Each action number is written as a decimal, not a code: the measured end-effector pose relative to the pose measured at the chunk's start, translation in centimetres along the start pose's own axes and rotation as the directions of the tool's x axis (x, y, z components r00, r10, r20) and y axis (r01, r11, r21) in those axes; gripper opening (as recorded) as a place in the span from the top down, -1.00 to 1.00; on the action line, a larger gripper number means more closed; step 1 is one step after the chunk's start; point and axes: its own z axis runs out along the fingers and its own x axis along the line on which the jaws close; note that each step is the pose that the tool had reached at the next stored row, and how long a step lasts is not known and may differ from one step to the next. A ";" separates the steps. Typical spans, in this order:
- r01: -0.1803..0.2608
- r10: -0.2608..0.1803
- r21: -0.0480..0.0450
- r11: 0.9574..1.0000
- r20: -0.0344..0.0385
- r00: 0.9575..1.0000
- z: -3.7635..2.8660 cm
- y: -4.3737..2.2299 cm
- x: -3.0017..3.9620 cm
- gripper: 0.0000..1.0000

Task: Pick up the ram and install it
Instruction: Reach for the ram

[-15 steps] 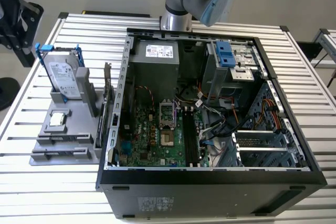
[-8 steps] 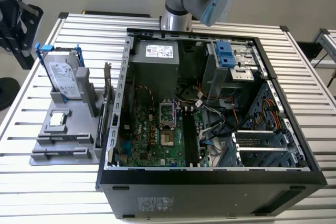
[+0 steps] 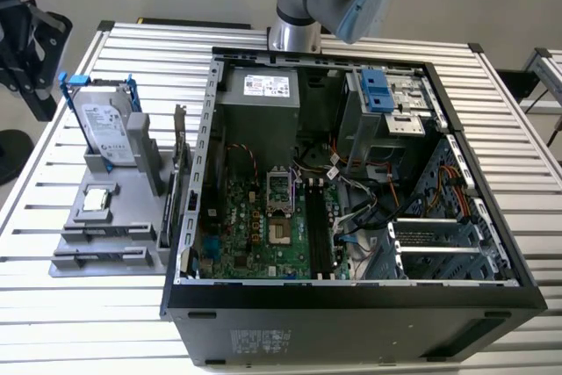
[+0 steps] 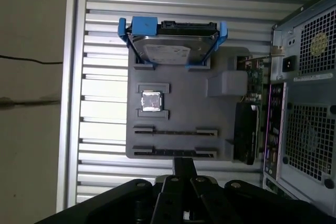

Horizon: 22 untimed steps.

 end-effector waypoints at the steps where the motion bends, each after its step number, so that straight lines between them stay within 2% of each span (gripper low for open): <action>1: 0.000 0.000 0.000 1.000 0.000 1.000 0.00 -0.08 -0.03 1.00; 22: 0.000 0.000 0.000 1.000 -0.010 1.000 -0.08 -1.76 -0.46 1.00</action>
